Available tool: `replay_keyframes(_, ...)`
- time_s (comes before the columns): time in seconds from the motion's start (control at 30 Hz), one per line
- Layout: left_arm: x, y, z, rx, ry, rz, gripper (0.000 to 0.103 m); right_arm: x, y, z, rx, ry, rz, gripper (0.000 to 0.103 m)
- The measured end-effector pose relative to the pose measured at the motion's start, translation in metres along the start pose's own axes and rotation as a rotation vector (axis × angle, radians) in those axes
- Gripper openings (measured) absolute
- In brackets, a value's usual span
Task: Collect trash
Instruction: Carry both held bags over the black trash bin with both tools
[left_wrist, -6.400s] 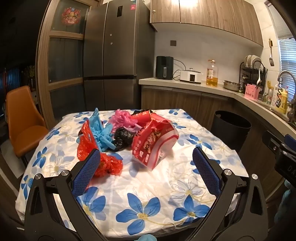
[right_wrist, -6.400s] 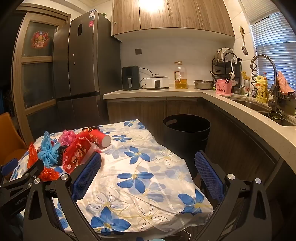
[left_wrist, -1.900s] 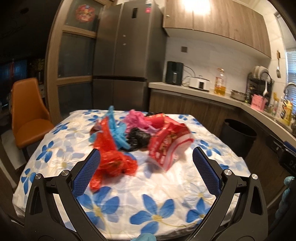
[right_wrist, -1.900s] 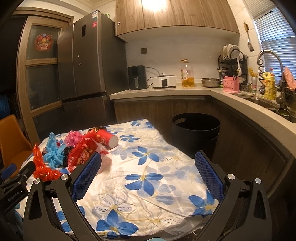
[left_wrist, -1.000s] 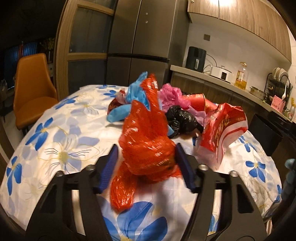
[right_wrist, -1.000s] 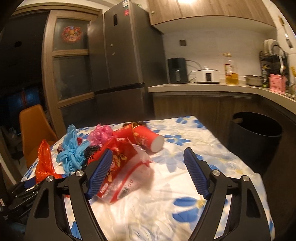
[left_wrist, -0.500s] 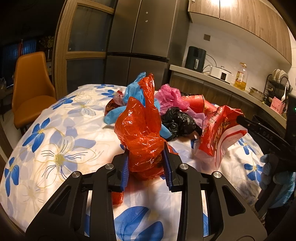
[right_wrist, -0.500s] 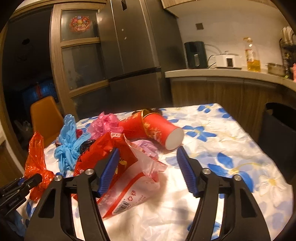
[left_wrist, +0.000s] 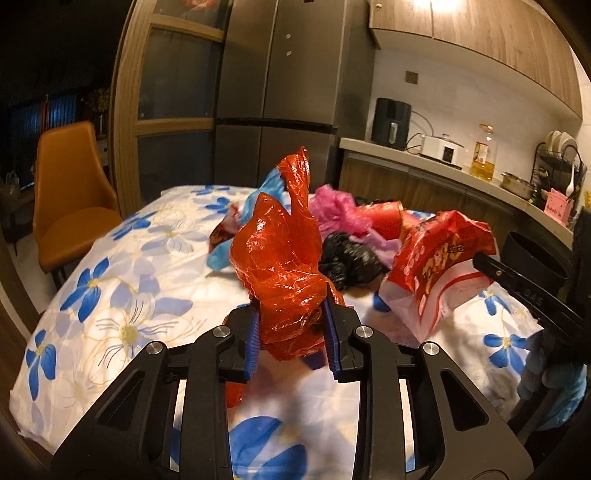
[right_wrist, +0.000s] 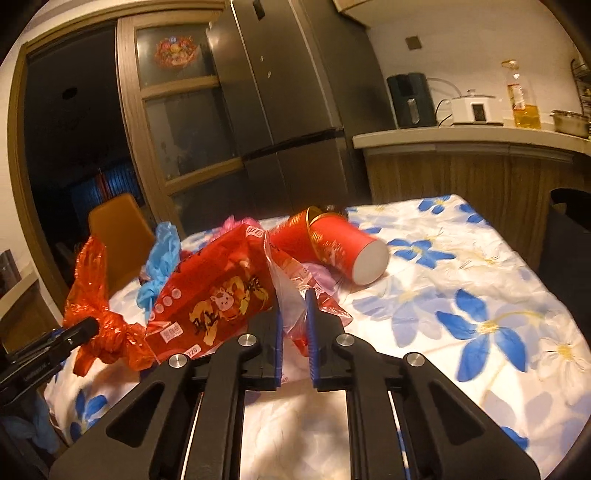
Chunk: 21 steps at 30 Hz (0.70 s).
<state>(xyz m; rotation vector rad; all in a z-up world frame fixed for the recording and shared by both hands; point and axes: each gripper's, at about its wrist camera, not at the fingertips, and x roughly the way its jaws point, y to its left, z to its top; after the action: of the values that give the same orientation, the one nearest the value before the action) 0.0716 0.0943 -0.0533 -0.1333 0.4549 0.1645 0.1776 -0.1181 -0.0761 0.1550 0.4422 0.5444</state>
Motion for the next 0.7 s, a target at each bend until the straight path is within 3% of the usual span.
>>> replay_keyframes(0.33,-0.013,-0.047,0.024,0.052,-0.059,-0.061,0.027,-0.07,-0.02,0.014,0.033,-0.109,-0.106,0.01)
replay_keyframes(0.7,-0.007,-0.148,0.061,0.188,-0.131,-0.267,0.027,-0.135,-0.074,0.033,0.087,-0.239,-0.314,0.009)
